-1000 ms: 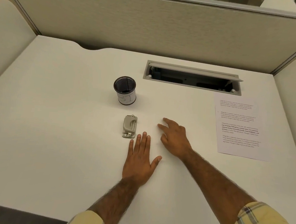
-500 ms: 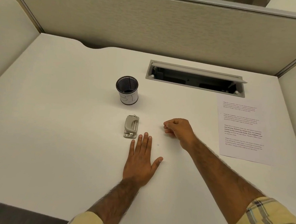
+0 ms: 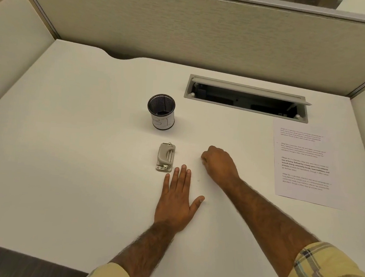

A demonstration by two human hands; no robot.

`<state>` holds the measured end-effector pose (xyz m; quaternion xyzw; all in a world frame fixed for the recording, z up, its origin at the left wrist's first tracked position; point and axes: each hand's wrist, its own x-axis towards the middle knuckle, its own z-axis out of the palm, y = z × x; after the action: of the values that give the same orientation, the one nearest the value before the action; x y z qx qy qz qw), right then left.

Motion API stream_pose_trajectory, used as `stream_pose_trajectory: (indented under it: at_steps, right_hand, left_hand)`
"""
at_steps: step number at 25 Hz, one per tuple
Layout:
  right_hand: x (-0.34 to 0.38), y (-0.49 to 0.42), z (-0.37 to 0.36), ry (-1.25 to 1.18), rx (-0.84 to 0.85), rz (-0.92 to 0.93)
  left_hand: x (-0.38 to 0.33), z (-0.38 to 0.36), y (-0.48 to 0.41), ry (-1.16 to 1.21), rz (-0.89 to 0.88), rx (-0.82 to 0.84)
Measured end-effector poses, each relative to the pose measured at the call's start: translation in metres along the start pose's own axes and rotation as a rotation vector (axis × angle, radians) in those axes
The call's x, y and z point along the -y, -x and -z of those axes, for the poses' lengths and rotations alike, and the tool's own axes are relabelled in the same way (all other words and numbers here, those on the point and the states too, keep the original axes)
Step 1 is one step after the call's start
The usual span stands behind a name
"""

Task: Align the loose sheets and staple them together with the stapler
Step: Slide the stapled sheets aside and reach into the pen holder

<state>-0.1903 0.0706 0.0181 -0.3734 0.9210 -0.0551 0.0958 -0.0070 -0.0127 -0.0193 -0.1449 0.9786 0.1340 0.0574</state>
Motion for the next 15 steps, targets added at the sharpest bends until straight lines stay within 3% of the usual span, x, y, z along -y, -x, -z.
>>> stream_pose_trajectory:
  at_steps: [6, 15]
  right_hand:
    - [0.011, -0.005, 0.011, 0.331, 0.058, 0.174]
    - [0.019, -0.012, 0.014, 0.454, 0.018, 0.300]
  left_hand:
    - [0.000, 0.000, -0.001, 0.012, 0.006, 0.011]
    - [-0.001, 0.001, -0.001, 0.025, 0.004, 0.017]
